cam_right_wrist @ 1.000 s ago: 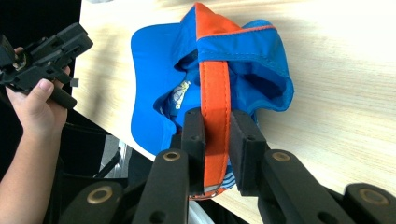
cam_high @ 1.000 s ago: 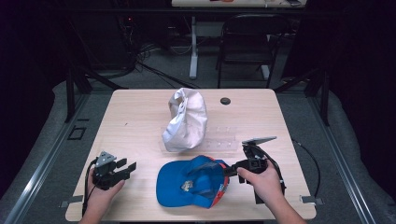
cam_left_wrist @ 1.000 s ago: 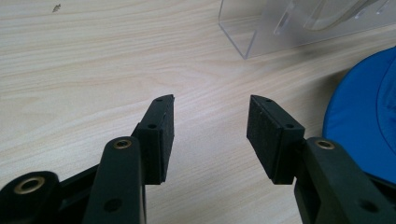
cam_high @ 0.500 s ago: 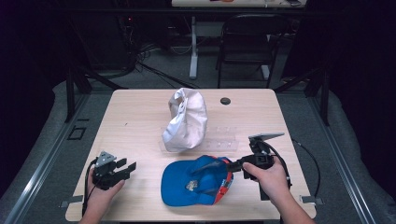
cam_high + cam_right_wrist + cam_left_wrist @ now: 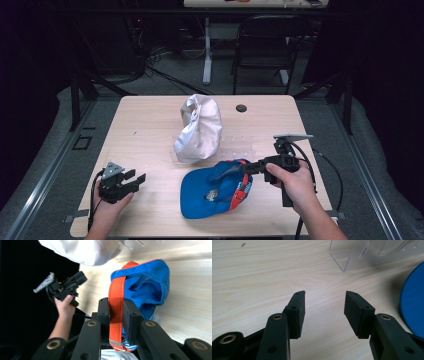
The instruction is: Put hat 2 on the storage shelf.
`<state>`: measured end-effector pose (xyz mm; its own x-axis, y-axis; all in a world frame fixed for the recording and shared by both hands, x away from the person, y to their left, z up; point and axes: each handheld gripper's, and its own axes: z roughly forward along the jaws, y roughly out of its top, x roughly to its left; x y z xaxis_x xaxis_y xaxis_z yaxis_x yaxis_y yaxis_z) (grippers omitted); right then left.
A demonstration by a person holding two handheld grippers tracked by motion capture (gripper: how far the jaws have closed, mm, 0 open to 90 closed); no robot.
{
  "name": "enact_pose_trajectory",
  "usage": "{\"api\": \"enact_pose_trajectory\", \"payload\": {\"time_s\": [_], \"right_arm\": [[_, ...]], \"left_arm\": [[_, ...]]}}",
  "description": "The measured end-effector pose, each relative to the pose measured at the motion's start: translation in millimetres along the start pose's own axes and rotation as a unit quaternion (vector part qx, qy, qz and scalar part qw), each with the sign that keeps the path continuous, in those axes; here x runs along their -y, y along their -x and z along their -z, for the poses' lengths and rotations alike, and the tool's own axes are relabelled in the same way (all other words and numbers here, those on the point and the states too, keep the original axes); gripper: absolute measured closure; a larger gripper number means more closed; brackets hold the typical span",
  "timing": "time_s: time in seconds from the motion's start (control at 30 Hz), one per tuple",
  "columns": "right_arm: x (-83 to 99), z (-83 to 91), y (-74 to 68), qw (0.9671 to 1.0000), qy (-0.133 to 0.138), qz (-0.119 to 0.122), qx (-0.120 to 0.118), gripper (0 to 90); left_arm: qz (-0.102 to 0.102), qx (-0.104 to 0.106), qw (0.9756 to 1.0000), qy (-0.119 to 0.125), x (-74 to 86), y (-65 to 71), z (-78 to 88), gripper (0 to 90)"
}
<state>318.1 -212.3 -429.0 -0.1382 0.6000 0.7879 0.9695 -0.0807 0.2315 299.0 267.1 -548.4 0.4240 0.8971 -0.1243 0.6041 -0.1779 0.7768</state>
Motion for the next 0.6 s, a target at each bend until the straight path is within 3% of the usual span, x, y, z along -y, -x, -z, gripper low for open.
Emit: {"api": "enact_pose_trajectory", "payload": {"time_s": [0.2,0.6], "right_arm": [[-3.8,10.1,-9.8,0.9997,0.010,0.003,-0.023,78.0],[-10.8,26.9,-21.8,0.9992,0.020,0.003,-0.034,78.0]], "left_arm": [[-0.001,0.000,1.0000,-0.003,0.1,0.3,-0.6,51.8],[-0.001,0.001,1.0000,-0.004,0.2,-0.5,-0.4,51.8]]}}
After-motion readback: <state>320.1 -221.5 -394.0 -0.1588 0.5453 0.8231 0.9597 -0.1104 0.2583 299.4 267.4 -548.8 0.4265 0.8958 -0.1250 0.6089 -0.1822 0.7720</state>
